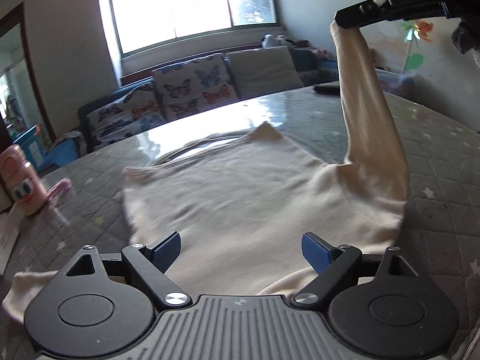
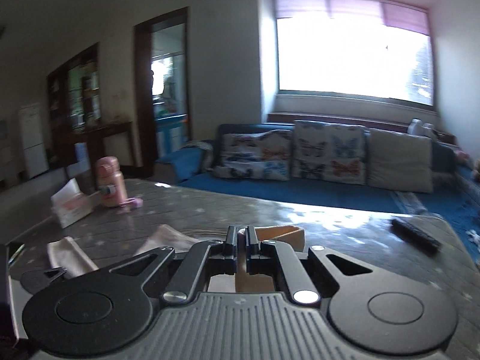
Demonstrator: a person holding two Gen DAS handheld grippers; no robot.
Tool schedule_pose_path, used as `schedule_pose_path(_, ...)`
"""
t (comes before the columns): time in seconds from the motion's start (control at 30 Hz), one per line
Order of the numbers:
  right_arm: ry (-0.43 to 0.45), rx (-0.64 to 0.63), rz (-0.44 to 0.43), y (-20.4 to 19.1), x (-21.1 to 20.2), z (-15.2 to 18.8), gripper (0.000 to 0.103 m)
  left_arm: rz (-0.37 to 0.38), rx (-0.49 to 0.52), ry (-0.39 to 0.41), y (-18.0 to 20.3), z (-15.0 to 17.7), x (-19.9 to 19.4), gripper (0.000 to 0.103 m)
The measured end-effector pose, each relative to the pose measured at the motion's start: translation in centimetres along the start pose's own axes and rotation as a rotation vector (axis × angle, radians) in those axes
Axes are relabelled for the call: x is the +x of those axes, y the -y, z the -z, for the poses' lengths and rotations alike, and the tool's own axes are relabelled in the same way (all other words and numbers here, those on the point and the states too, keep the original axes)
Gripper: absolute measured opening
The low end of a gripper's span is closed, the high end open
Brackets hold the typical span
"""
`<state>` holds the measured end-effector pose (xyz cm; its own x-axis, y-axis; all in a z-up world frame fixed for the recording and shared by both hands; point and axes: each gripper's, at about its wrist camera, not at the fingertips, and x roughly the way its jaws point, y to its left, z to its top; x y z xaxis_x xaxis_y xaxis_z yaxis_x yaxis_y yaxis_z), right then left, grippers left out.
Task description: Fold clothes
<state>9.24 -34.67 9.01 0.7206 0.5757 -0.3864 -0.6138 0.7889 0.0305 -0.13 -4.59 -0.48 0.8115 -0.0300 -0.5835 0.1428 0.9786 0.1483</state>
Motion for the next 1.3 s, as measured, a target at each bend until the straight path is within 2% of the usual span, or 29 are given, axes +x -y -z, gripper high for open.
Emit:
schedule_pose_path(0.23, -0.08, -0.072, -0.165, -7.5, 5.0, 0.3, 0.004, -0.059, -0.102, -0.023, -4.0, 2.9, -1.8, 0.089)
schedule_pose_path(0.4, -0.19, -0.121, -0.275, -12.3, 6.5, 3.1, 0.006, -0.068, -0.141, -0.022, -5.1, 3.8, -2.7, 0.086)
schedule_pose_path(0.43, -0.203, -0.125, -0.29, -12.6, 6.5, 3.3, 0.007, -0.068, -0.144, -0.02, -5.2, 3.9, -2.8, 0.085)
schedule_pose_path(0.57, -0.232, -0.145, -0.329, -13.2, 5.7, 3.6, 0.025, -0.062, -0.145, -0.015, -5.1, 3.8, -2.9, 0.082)
schedule_pose_path(0.73, -0.264, -0.189, -0.264, -10.6, 4.0, 3.8, 0.027, -0.05, -0.146, -0.011, -5.2, 3.5, -2.4, 0.07)
schedule_pose_path(0.8, -0.298, -0.192, -0.22, -9.0, 3.6, 4.6, 0.033, -0.045, -0.146, -0.014, -5.1, 3.3, -2.1, 0.065)
schedule_pose_path(0.87, -0.34, -0.19, -0.173, -7.2, 3.2, 5.8, 0.035, -0.045, -0.148, -0.024, -5.0, 3.3, -1.7, 0.062)
schedule_pose_path(1.07, -0.419, -0.171, -0.072, -3.7, 2.0, 9.4, 0.038, -0.039, -0.135, -0.061, -4.7, 3.1, -0.6, 0.033)
schedule_pose_path(1.1, -0.427, -0.152, -0.061, -3.1, 1.9, 9.9, 0.038, -0.036, -0.129, -0.063, -4.6, 3.0, -0.6, 0.025)
schedule_pose_path(1.2, -0.433, -0.1, -0.068, -2.0, 1.5, 10.5, 0.038, -0.037, -0.114, -0.059, -4.3, 2.6, -0.7, 0.008)
schedule_pose_path(1.3, -0.435, -0.093, -0.072, -1.7, 1.3, 11.0, 0.034, -0.038, -0.104, -0.04, -4.1, 2.0, -1.2, 0.003)
